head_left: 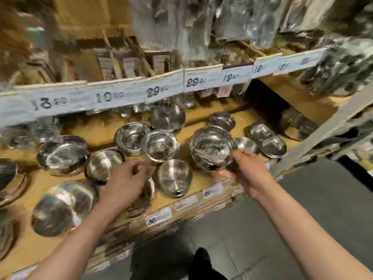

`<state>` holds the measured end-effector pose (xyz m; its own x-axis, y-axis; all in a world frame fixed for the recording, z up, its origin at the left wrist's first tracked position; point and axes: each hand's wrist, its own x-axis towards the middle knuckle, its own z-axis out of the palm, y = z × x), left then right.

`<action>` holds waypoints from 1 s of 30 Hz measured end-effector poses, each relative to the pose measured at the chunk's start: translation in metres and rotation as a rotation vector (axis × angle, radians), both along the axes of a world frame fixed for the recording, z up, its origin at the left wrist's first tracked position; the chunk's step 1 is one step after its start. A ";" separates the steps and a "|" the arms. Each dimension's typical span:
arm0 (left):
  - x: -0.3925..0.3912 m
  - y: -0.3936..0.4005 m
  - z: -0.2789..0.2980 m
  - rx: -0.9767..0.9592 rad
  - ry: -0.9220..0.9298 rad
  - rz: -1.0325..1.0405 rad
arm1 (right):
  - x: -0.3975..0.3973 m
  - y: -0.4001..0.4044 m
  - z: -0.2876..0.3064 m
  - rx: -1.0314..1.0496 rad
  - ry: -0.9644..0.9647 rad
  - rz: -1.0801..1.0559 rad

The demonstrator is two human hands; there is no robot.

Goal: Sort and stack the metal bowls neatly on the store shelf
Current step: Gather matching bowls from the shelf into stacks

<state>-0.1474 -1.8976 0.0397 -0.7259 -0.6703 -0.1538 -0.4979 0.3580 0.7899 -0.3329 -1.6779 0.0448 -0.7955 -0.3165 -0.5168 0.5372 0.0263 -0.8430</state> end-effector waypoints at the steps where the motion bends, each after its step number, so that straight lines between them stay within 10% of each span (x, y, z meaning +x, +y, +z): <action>1: -0.024 0.013 0.002 0.162 0.011 -0.022 | -0.017 0.005 0.004 0.012 0.018 0.020; 6: -0.117 0.058 0.003 0.632 0.204 0.062 | -0.072 0.002 0.017 0.103 0.049 0.216; 30: -0.181 0.063 -0.036 0.342 0.057 0.306 | -0.139 -0.029 -0.033 0.543 0.569 0.534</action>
